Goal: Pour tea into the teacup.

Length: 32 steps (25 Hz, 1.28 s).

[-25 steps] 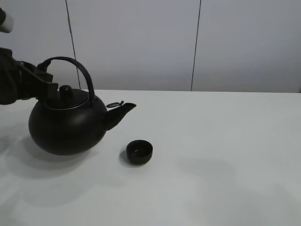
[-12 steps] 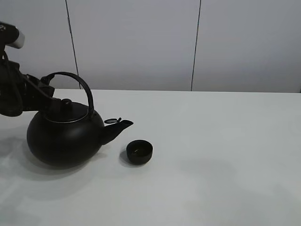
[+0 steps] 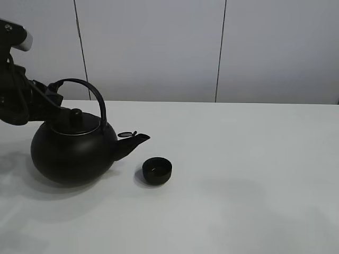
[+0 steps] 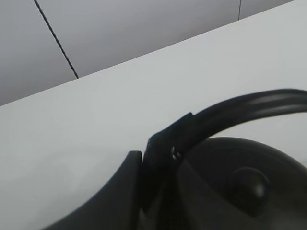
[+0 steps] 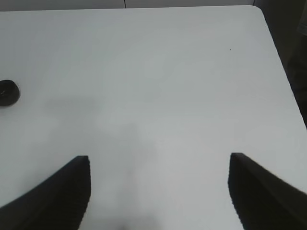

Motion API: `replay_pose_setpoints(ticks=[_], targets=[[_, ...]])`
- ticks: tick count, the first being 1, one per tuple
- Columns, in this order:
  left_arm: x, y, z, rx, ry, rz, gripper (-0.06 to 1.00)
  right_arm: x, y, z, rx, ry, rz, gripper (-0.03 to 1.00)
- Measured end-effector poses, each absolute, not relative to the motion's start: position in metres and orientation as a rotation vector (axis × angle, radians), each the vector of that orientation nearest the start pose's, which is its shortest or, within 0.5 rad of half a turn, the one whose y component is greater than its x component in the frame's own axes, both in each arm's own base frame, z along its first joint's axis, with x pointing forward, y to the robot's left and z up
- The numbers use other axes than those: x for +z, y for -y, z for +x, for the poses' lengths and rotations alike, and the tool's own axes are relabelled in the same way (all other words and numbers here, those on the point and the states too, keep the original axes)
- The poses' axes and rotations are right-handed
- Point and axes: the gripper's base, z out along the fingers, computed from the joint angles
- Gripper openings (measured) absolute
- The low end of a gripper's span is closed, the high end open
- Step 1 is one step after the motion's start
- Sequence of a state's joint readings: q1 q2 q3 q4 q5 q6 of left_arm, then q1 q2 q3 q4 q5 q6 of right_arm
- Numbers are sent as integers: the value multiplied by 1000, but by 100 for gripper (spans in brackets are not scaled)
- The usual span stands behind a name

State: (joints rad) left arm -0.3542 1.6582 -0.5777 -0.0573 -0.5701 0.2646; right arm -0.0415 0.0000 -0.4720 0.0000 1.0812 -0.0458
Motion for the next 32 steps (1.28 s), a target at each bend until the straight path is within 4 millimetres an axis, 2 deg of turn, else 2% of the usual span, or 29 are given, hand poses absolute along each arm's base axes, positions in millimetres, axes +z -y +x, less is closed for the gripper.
replay_pose_setpoints(ticks=[22,32], targets=[[165,102,284,-8,-1897,617,12,268,0,-3,-53,-2093,-4,55],[171,105,291,-11,-1910,622,12,268,0,-3,-53,-2093,-4,55]])
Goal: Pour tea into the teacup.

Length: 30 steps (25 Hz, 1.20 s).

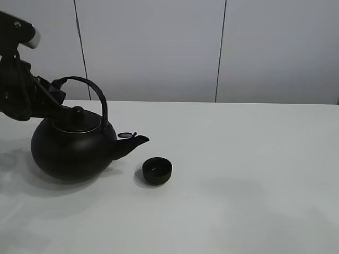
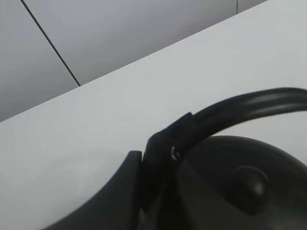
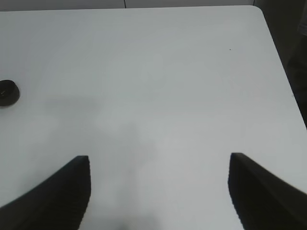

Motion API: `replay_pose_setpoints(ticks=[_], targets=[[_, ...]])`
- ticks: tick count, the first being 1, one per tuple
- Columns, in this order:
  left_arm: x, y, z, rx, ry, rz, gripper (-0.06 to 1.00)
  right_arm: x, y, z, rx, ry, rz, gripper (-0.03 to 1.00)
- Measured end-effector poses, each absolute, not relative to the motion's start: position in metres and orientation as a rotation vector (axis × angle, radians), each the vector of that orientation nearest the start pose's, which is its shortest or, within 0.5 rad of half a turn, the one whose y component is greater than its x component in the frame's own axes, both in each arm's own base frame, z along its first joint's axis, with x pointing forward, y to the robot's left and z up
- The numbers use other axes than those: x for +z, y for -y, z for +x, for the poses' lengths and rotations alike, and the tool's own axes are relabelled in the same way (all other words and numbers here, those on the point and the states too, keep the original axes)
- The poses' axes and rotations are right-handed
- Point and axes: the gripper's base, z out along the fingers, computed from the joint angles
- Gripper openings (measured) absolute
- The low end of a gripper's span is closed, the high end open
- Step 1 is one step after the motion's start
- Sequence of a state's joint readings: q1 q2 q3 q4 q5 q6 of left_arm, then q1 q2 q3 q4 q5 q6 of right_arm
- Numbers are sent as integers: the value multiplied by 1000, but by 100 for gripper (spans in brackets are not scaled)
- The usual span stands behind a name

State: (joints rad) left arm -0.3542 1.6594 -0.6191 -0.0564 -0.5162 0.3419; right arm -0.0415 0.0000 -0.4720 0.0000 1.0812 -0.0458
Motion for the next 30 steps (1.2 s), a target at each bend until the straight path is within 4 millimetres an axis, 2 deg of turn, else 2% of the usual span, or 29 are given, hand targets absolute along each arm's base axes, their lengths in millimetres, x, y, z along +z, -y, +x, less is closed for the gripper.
replay_pose_setpoints(ticks=[30], targets=[[174,107,293,52,-1858,741,12,268,0,-3,-53,-2094,-4,55]])
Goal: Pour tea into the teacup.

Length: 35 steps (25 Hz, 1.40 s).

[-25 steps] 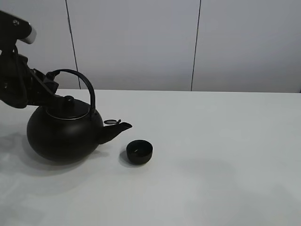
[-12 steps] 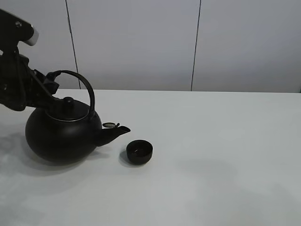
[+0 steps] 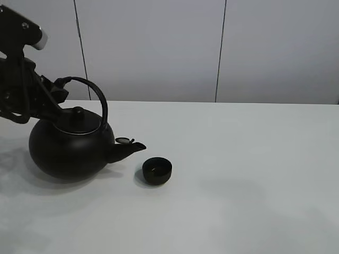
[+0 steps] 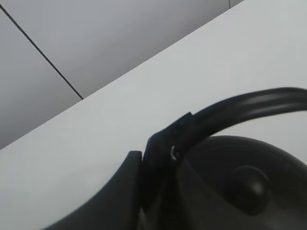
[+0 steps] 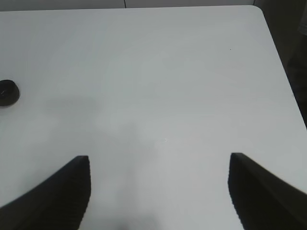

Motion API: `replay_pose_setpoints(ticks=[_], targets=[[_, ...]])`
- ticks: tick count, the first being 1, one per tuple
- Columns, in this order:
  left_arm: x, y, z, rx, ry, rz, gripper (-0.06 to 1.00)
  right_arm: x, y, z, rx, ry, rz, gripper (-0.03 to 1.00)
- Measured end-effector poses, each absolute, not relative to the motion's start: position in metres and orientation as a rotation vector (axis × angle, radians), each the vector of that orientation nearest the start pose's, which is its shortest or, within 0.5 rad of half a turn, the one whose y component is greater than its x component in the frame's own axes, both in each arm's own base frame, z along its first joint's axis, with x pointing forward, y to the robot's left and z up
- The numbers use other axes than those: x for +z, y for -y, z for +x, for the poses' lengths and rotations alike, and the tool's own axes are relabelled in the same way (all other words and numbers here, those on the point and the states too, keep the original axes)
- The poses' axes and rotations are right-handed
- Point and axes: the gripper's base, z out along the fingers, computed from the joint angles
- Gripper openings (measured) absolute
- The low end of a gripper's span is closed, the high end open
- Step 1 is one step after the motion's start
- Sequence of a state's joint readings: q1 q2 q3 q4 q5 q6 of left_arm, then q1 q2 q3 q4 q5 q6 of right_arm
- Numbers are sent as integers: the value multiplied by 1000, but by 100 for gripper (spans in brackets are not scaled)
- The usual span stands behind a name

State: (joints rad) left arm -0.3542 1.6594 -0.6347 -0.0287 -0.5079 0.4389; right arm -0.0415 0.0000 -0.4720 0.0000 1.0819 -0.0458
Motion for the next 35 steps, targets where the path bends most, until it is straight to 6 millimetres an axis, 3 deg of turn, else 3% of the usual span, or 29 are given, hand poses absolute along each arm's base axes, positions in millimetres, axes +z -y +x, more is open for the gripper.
replay_pose_setpoints(ticks=[35], targets=[[183,122,300,72,-1849,850,11,268,0,-3,-53,-2094,-4,55]])
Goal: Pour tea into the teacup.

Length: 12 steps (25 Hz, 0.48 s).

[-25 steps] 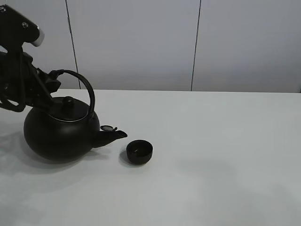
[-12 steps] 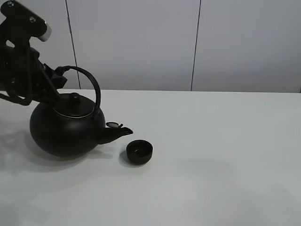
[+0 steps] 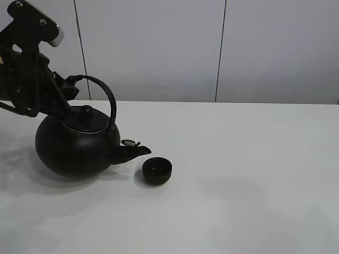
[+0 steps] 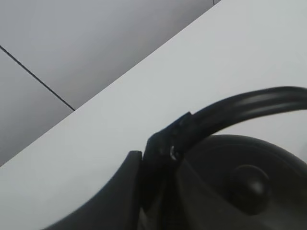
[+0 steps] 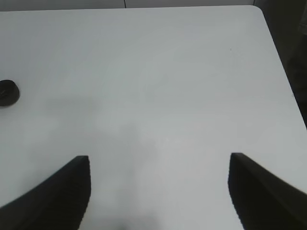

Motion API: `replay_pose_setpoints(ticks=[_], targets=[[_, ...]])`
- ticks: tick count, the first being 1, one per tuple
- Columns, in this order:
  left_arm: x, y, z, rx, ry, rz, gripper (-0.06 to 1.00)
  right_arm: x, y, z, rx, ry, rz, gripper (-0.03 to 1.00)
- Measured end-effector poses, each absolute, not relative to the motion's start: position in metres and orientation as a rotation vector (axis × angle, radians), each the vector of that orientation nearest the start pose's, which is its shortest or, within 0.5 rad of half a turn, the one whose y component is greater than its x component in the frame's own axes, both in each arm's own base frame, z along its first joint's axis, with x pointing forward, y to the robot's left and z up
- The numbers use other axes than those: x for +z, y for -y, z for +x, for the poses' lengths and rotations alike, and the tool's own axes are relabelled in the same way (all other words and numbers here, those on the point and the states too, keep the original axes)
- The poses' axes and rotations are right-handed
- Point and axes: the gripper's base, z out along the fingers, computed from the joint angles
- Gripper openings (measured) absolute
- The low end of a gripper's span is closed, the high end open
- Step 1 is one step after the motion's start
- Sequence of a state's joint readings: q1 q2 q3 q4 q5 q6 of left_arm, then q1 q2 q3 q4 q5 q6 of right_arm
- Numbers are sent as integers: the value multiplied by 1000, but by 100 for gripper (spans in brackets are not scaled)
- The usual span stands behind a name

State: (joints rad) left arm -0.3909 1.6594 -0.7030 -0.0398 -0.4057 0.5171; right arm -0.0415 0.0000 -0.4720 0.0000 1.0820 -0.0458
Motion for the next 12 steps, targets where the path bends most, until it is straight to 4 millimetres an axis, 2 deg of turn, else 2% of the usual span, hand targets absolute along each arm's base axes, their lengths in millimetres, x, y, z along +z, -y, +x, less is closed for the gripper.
replay_pose_setpoints(ticks=[12], targets=[[184,123,301,91,-1834,883,11,268,0,-3,-53,-2094,-4,55]])
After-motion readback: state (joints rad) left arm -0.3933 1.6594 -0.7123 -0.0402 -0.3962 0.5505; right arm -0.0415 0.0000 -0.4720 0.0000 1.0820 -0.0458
